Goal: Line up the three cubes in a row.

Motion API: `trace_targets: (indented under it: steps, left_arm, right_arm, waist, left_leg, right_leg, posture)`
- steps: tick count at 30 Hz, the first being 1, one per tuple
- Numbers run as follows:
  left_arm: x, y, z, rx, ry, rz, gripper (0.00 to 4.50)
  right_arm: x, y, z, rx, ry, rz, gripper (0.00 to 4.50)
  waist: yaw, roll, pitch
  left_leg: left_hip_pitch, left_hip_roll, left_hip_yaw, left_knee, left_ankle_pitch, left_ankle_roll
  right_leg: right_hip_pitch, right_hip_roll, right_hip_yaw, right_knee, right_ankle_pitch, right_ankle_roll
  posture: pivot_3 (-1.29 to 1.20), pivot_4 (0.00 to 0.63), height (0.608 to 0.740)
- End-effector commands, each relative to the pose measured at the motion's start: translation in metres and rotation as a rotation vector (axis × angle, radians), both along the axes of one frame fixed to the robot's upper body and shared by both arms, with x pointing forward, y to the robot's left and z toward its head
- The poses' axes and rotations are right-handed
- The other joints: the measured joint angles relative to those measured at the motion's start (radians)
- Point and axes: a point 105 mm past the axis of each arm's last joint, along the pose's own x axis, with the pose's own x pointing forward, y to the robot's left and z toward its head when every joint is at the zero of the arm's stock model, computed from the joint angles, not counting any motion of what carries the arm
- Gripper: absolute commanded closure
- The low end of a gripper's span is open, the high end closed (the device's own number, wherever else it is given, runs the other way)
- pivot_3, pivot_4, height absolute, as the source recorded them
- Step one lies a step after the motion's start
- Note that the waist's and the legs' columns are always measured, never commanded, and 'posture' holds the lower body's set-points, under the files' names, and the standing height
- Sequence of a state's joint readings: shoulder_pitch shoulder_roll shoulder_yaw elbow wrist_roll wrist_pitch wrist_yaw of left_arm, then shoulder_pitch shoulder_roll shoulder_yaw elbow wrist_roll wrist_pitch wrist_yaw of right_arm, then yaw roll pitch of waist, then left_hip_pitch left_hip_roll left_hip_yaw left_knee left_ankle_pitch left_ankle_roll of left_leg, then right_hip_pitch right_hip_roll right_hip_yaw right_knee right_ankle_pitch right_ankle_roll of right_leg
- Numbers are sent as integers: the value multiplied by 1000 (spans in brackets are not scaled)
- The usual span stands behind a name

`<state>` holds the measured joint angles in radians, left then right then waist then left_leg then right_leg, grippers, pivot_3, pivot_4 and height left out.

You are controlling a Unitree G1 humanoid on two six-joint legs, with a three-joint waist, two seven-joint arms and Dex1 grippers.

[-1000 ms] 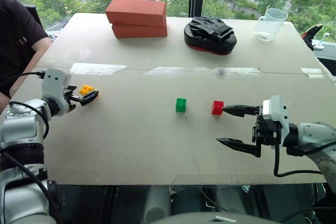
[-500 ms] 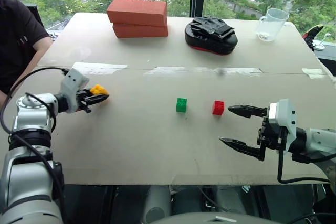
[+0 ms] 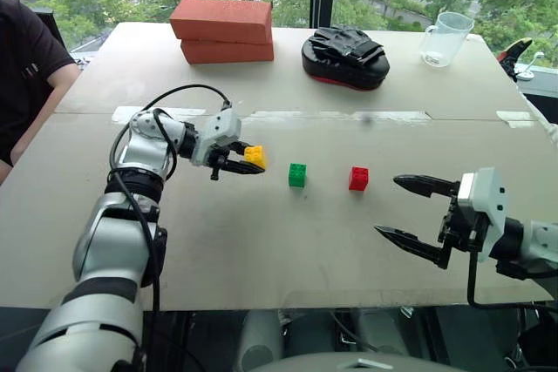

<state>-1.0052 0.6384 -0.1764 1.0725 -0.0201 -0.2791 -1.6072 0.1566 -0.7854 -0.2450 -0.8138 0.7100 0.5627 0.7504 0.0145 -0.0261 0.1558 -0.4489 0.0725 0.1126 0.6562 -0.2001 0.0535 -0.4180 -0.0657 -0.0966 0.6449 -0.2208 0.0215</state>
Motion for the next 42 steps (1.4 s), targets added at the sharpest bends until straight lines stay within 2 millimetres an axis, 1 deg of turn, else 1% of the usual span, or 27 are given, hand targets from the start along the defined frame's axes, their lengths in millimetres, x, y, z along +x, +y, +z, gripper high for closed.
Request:
trace_targets:
  steps: [1, 6, 9, 22, 24, 27, 28, 29, 32, 34, 37, 38, 40, 42]
  left_arm:
    - [1, 6, 4, 53, -36, -17, 3212]
    - [-1, 22, 1, 76, -19, 24, 3212]
    - [-2, 27, -2, 91, -8, 32, 3212]
    - [-1, 16, -6, 103, -5, -4, 3212]
    - [-1, 16, -7, 103, -5, -6, 2157]
    - [0, 15, -5, 94, -15, -3, 984]
    - [1, 14, -4, 77, -24, 3, 366]
    - [2, 13, -2, 57, -27, 12, 80]
    - [2, 18, 5, -6, -36, 51, 80]
    - [0, 27, 15, -91, -42, 106, 80]
    - [-12, 42, 25, -203, -61, 204, 80]
    - [-19, 47, 27, -232, -63, 245, 80]
    - [-41, 57, 25, -260, -64, 325, 80]
    - [-71, 65, 20, -304, -19, 430, 80]
  right_arm:
    - [-7, 1, 10, -6, -47, -4, 0]
    - [-11, 0, 8, -8, -38, -16, 0]
    - [-10, 0, 7, -7, -34, -16, 0]
    - [-11, -1, 10, -16, -34, -4, 0]
    - [-11, 0, 10, -17, -34, -1, 0]
    - [-11, 1, 10, -18, -35, 9, 0]
    - [-11, 1, 10, -18, -34, 11, 0]
    - [-11, 0, 10, -21, -34, 14, 0]
    - [-10, -3, 9, -32, -29, 13, 0]
    - [-11, -13, 7, -48, -17, -10, 0]
    - [-15, -32, 2, -68, 10, -66, 0]
    - [-17, -38, 0, -77, 20, -79, 0]
    - [-21, -49, -4, -90, 42, -105, 0]
    - [-24, -62, -9, -100, 63, -140, 0]
  waist:
    - [0, 0, 0]
    - [0, 0, 0]
    - [0, 0, 0]
    - [0, 0, 0]
    - [0, 0, 0]
    - [0, -1, 0]
    - [1, -1, 0]
    - [1, -1, 0]
    - [0, -1, 0]
    - [0, -1, 0]
    - [-5, 0, 0]
    - [-11, 0, 0]
    - [-20, 0, 0]
    - [-24, 1, 0]
  left_leg:
    - [0, 0, 0, 0, 0, 0]
    - [0, 0, 0, 1, 0, 0]
    - [0, 0, 0, 1, 0, 1]
    - [-1, 0, -1, 2, 0, 1]
    - [-1, 0, -1, 2, 0, 1]
    - [-1, 0, -1, 2, 0, 1]
    - [-1, 0, -1, 2, 0, 1]
    - [-1, 0, -1, 2, 0, 1]
    - [-1, 0, -1, 2, 0, 1]
    - [-1, 0, -1, 2, 0, 1]
    - [-1, 0, -1, 2, 0, 1]
    - [0, 1, -1, 2, 0, 1]
    - [0, 1, -1, 2, 0, 0]
    - [0, 1, -2, 2, 0, 0]
  right_leg:
    - [0, 0, 0, 0, 0, 1]
    - [0, -3, 0, 0, -1, 2]
    - [0, -4, 0, 0, -1, 1]
    - [0, -4, -1, 0, -1, 2]
    - [0, -4, -1, 0, -1, 1]
    - [0, -4, -1, 0, -1, 1]
    - [0, -4, -1, 0, -1, 2]
    - [0, -4, -1, 0, -1, 2]
    - [1, -4, -1, 0, -1, 1]
    - [1, -4, -1, 0, -1, 2]
    - [1, -4, 0, 1, 0, 1]
    - [1, -4, 1, 1, 1, -1]
    - [1, -4, 3, 2, 1, -1]
    - [2, -4, 4, 1, 1, -1]
  posture:
    - [0, 150, 740]
    - [0, 150, 740]
    - [0, 150, 740]
    - [0, 150, 740]
    - [0, 150, 740]
    - [0, 150, 740]
    - [0, 150, 740]
    - [0, 150, 740]
    - [0, 150, 740]
    - [0, 150, 740]
    - [0, 150, 740]
    - [0, 150, 740]
    - [0, 150, 740]
    - [0, 150, 740]
